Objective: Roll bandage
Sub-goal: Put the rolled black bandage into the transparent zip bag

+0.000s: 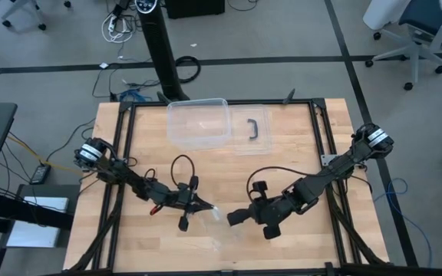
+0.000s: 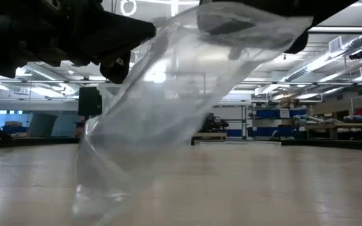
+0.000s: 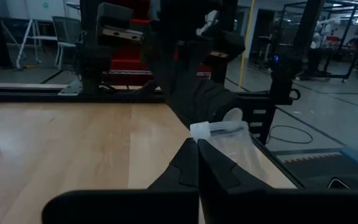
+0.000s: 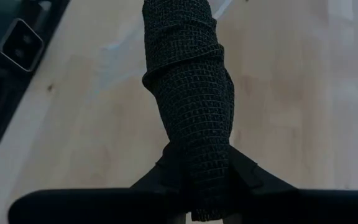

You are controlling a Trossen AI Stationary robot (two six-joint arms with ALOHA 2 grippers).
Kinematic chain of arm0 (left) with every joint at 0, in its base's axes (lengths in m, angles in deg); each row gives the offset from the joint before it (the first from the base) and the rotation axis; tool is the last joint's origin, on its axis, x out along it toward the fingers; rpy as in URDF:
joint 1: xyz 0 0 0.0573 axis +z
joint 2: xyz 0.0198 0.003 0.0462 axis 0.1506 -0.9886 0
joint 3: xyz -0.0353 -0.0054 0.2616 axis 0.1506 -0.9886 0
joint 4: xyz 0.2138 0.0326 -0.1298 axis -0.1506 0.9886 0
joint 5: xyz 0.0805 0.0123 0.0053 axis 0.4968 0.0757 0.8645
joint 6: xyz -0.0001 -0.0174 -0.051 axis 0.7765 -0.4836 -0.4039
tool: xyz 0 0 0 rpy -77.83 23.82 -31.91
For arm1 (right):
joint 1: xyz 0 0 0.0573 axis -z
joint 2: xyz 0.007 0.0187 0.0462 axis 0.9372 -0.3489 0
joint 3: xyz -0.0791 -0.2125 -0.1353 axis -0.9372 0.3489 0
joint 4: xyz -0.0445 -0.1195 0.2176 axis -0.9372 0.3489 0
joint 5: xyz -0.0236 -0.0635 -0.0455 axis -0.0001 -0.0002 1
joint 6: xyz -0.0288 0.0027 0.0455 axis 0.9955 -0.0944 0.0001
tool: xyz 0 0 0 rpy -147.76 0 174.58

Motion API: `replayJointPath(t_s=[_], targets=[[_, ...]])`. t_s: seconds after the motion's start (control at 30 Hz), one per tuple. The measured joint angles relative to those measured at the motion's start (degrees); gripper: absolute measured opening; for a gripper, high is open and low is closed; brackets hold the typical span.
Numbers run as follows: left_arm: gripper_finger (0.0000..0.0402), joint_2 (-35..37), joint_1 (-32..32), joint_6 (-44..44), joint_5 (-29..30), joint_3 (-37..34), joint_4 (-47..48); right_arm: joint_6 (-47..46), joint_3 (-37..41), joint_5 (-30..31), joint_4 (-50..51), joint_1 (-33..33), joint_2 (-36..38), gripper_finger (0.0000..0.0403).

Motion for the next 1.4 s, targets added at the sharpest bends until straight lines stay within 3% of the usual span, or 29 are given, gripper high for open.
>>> replayJointPath(t_s=[0.6,0.83,1.0,1.17,1.4], targets=[[0.0,0.0,1.26,0.46,-0.24,4.44,4.35,-2.33,0.0,-9.66,0.83,4.39,-0.2,0.0051],[0.0,0.0,2.4,0.45,-0.69,11.34,16.32,-4.12,0.0,-12.83,0.94,5.76,-0.22,0.0051],[0.0,0.0,2.52,2.38,2.38,16.13,24.05,-8.47,0.0,-13.25,2.78,6.86,-0.24,0.0051],[0.0,0.0,2.62,3.6,4.99,19.11,28.16,-12.05,0.0,-13.32,4.83,7.34,-0.24,0.0051],[0.0,0.0,2.6,3.83,8.93,21.33,32.72,-12.79,0.02,-16.78,0.23,7.65,-0.24,0.0051]])
